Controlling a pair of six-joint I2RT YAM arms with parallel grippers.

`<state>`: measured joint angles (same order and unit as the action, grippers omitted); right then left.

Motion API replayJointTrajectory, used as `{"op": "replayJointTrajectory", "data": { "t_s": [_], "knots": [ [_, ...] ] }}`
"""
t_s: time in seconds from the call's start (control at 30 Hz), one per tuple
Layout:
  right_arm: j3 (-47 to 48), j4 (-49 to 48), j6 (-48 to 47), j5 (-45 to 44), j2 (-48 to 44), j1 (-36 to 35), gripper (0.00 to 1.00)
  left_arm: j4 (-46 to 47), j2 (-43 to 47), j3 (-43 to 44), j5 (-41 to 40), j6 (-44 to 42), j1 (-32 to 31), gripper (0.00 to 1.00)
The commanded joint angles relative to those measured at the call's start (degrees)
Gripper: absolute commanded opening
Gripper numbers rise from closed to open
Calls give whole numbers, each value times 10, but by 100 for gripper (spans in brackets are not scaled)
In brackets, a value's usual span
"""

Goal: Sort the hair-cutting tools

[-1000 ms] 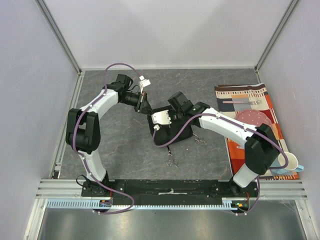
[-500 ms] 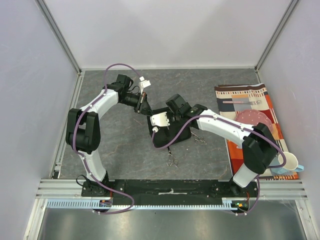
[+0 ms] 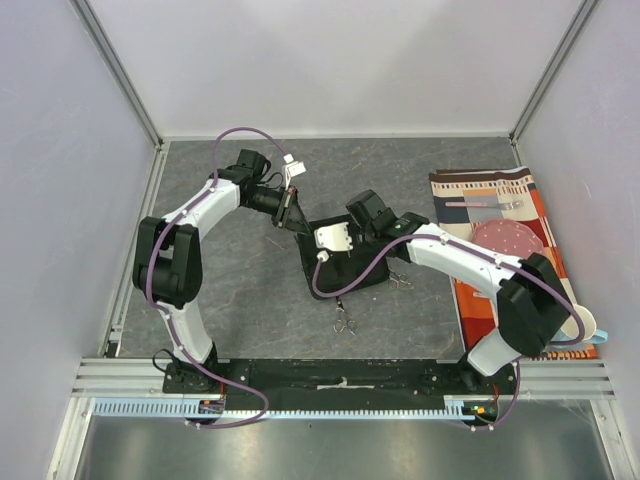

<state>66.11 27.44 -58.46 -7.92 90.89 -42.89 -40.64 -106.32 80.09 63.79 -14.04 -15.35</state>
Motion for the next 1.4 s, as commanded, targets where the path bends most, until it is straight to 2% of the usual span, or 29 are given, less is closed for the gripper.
{"op": "replayJointTrajectory", "data": {
  "t_s": [0.0, 0.5, 0.87, 1.37],
  "knots": [
    [-2, -15, 6, -18, -41, 4, 0, -5, 12, 23, 49, -16, -4, 2],
    [-5, -16, 4, 2, -24, 2, 0, -11, 18, 25, 74, -27, -5, 2],
    [-13, -16, 13, 5, -16, -31, 0, -15, 29, 27, 85, -29, -4, 2],
    [-40, -2, 16, -25, -39, -35, 0, -19, 39, 30, 97, -37, -4, 2]
  ]
}}
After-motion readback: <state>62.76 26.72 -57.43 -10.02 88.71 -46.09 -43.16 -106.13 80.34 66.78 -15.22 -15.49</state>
